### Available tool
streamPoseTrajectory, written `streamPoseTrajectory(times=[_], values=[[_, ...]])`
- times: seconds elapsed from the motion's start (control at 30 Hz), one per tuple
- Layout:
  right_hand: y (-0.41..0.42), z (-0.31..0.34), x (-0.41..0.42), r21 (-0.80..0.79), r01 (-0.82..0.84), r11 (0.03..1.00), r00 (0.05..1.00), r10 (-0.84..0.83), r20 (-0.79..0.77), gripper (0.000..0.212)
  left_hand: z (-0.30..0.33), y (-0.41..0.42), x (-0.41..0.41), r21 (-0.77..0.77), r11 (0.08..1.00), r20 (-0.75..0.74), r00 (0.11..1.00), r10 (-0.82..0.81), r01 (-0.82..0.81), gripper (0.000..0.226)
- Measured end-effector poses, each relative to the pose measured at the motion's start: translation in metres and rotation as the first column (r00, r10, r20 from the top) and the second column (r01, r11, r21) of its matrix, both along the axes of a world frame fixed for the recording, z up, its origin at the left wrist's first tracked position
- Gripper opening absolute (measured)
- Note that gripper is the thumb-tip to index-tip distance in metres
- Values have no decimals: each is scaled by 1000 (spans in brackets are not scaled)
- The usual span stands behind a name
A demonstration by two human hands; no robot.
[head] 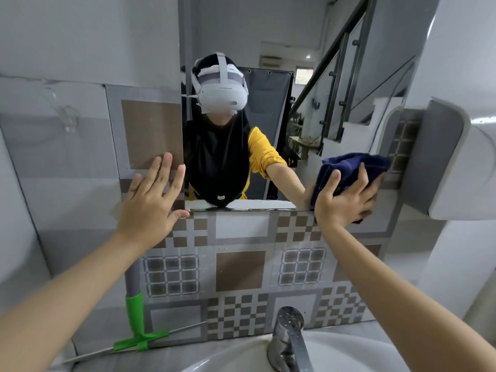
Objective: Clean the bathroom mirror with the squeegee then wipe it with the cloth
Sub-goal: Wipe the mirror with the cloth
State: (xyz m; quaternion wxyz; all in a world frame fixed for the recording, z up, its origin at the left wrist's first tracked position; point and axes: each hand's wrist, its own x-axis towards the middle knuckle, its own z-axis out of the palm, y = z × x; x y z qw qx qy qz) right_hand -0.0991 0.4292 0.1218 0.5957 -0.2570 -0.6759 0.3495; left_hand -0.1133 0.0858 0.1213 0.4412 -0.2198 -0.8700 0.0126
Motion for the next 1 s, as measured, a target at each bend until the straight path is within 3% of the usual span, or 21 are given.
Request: streamPoseTrajectory(times=[0.1,0.2,0.37,0.53,0.63,0.73,0.8,1.0], values=[[-28,2,-5,-181,-3,984,999,-4,-38,61,0,0,0,2,1000,-9,1000,-4,4,96],[-60,-3,-9,-154,-58,986,997,50,-52,61,0,1,0,9,1000,13,1000,-2,1,96],[-125,-12,-11,-28,-201,979,978,199,-64,62,0,5,1,34,999,10,1000,-15,15,95],[-163,-22,-11,183,-295,938,955,293,37,59,3,15,3,21,999,19,999,-47,46,92],[-167,-27,-10,344,-262,902,965,255,68,55,5,20,4,38,998,17,998,-55,54,89],[-176,-27,-13,379,-225,897,973,226,45,52,7,6,7,55,997,31,998,-53,51,85],[-229,-29,-12,453,-304,838,947,316,51,49,9,-54,22,58,995,35,996,76,-78,84],[-206,-37,-22,716,-258,648,953,292,80,34,15,-57,14,29,998,43,998,54,-55,86]])
